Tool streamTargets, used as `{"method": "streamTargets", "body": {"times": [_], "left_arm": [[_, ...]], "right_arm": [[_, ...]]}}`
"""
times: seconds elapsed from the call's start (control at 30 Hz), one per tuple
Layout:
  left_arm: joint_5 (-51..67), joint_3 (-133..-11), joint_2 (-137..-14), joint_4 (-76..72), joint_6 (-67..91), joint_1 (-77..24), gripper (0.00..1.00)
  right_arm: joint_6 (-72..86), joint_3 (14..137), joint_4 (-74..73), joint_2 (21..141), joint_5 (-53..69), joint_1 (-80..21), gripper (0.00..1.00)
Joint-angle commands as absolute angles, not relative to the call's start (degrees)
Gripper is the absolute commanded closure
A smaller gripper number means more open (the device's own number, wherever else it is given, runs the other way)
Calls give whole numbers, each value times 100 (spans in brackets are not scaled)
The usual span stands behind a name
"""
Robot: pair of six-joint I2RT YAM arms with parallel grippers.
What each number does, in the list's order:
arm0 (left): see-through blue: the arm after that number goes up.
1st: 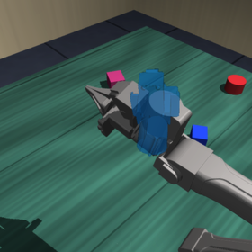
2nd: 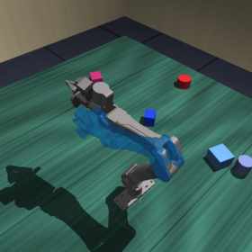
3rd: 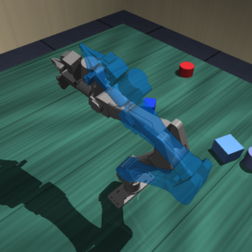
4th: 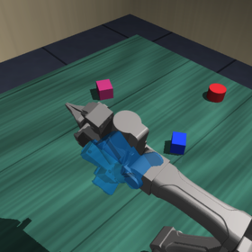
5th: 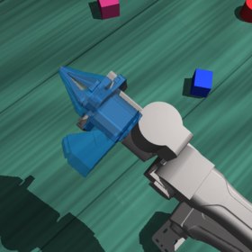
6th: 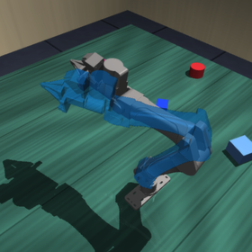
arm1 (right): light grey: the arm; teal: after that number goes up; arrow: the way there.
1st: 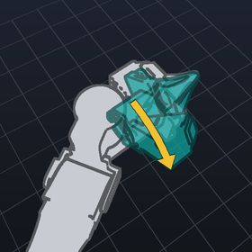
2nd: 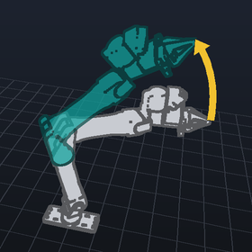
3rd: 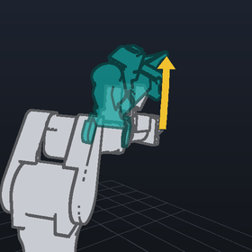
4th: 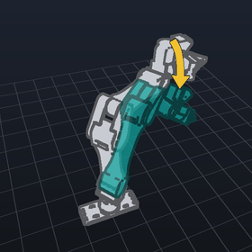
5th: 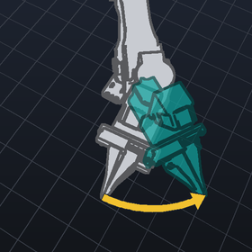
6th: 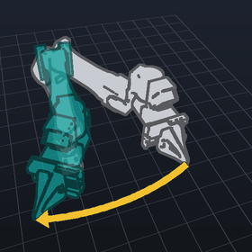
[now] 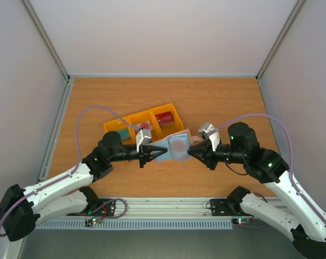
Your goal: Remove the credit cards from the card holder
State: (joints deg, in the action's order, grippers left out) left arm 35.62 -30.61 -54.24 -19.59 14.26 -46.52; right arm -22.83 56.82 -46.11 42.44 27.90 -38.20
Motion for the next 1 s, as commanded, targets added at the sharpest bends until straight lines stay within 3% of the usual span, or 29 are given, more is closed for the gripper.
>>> {"method": "streamTargets", "body": {"times": [0.0,0.27,0.63,0.97], "left_arm": [[3681,-3021,-5299,-2420,1173,-4667,100],[3850,-3022,-5439,-2678,1088,-4677,100],[3737,-3089,-5373,-2507,1219,-4765,100],[3708,-3093,-5446,-2634,1204,-4764,100]], "right_arm": [[-2503,5851,-4817,4309,2848,-3805,89],[-2326,6011,-4692,4836,2971,-3805,83],[-2023,5716,-3780,4959,3179,-3805,87],[-1955,5733,-3398,5377,3915,-3829,82]]}}
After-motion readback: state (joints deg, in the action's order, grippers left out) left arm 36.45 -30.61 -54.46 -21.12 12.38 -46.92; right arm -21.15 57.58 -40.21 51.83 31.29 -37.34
